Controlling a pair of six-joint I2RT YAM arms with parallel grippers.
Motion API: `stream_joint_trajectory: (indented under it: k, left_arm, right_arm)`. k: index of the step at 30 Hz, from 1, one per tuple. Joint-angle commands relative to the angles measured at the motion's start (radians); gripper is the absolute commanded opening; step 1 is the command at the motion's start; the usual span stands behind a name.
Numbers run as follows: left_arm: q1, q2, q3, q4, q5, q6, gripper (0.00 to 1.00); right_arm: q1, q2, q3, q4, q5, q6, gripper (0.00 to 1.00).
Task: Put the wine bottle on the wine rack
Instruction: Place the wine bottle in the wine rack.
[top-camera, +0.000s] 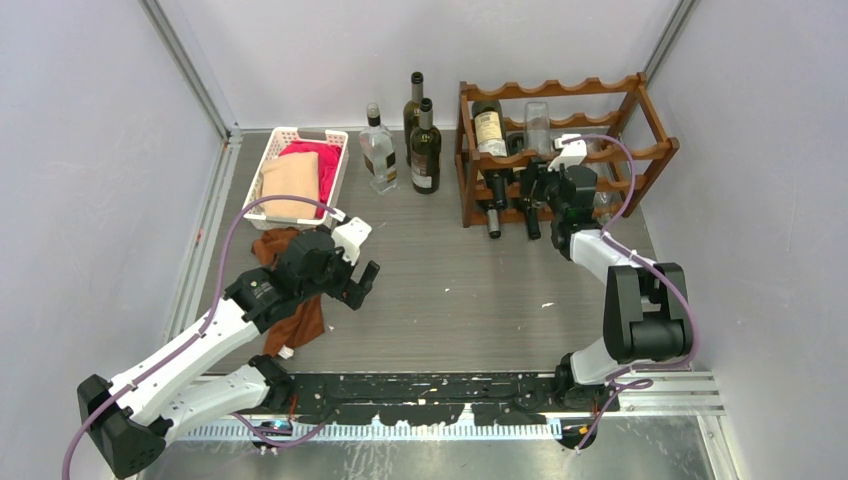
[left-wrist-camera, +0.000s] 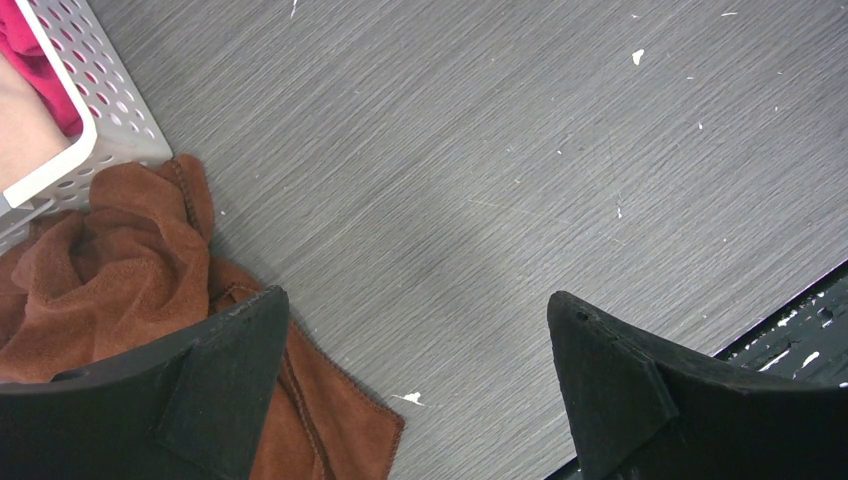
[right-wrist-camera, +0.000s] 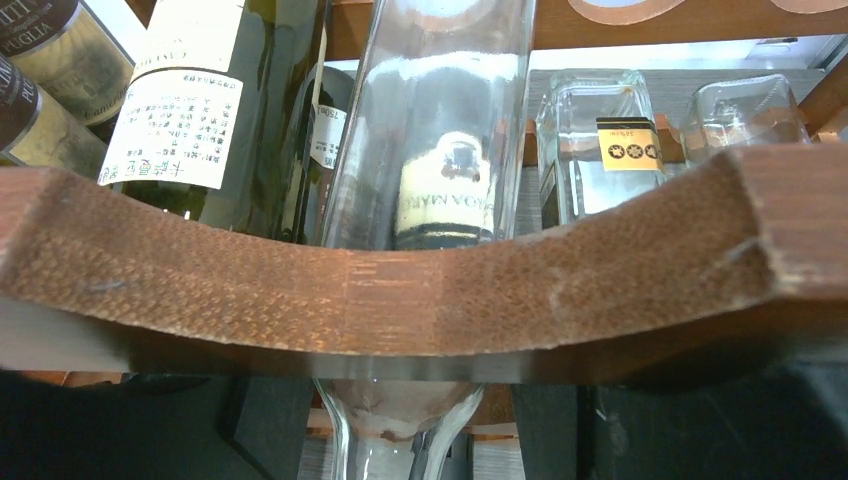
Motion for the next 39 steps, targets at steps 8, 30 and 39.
stream_joint_trajectory:
  k: [8, 30, 39]
  left_arm:
    - [0.004, -0.006, 0.006, 0.019, 0.013, 0.019, 1.00]
    - [0.004, -0.010, 0.006, 0.018, 0.016, 0.020, 1.00]
    - [0.004, -0.003, 0.008, 0.018, 0.017, 0.019, 1.00]
  right_arm:
    - [-0.018, 0.027, 0.066, 0.160, -0.044, -0.018, 0.76]
    - [-0.095, -0.039, -0.057, 0.350, -0.139, 0.078, 0.24]
    - [-0.100, 0.003, -0.044, 0.426, -0.222, 0.057, 0.22]
